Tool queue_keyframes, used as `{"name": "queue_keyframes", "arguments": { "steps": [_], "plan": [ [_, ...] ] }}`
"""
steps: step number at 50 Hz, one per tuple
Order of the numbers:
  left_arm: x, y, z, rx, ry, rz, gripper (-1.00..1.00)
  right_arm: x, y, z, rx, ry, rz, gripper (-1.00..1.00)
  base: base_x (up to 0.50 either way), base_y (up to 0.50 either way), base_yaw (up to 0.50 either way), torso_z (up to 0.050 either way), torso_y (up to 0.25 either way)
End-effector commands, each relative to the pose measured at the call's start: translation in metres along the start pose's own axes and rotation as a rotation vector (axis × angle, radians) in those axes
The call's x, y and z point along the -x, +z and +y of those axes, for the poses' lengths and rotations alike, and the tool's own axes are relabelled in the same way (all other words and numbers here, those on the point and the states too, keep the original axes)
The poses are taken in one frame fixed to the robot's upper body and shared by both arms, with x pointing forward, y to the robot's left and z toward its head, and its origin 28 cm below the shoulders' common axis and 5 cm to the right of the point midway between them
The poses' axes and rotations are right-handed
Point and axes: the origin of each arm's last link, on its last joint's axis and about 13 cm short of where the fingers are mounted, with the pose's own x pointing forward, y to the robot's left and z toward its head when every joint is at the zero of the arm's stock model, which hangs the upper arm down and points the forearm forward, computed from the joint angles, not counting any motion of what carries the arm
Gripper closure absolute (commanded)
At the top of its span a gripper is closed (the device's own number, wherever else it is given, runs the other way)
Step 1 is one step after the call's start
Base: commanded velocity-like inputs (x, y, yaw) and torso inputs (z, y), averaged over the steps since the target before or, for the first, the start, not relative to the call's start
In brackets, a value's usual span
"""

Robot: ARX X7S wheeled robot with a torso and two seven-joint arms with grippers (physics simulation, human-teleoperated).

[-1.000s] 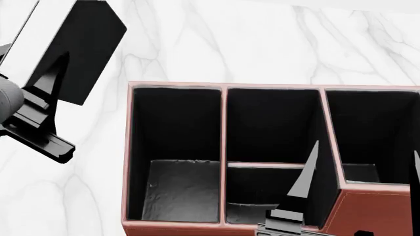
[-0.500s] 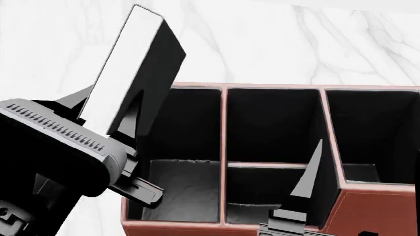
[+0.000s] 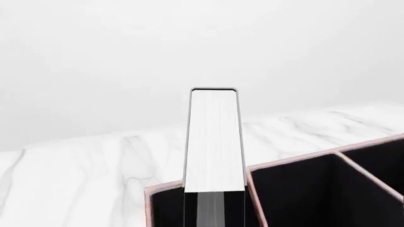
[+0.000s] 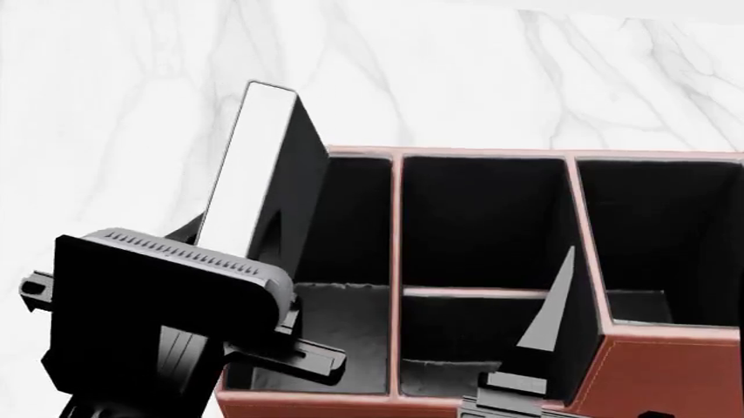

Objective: Pick up the book and place it in the left compartment of the caddy.

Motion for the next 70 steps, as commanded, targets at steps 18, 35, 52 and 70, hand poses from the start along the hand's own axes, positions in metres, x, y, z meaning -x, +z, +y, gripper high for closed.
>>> {"name": "queue_keyframes", "arguments": {
  "steps": [18, 35, 52, 70],
  "plan": [
    [-0.017, 0.007, -0.015, 0.122, 0.1, 0.201, 1.0, -0.001, 0.001, 0.001, -0.005, 0.014, -0.011, -1.0, 0.0, 0.0, 0.0, 0.0, 0.002],
    [-0.039, 0.006, -0.021, 0.176, 0.125, 0.29, 1.0, -0.001, 0.002, 0.0, -0.009, 0.01, -0.014, -1.0, 0.0, 0.0, 0.0, 0.001, 0.001],
    [-0.053, -0.001, -0.025, 0.207, 0.18, 0.35, 1.0, -0.001, 0.004, 0.0, -0.012, 0.007, -0.019, -1.0, 0.0, 0.0, 0.0, 0.0, 0.002],
    [-0.059, -0.012, -0.03, 0.202, 0.212, 0.385, 1.0, -0.001, 0.005, 0.0, -0.013, 0.008, -0.021, -1.0, 0.0, 0.0, 0.0, 0.001, 0.002]
  ]
}}
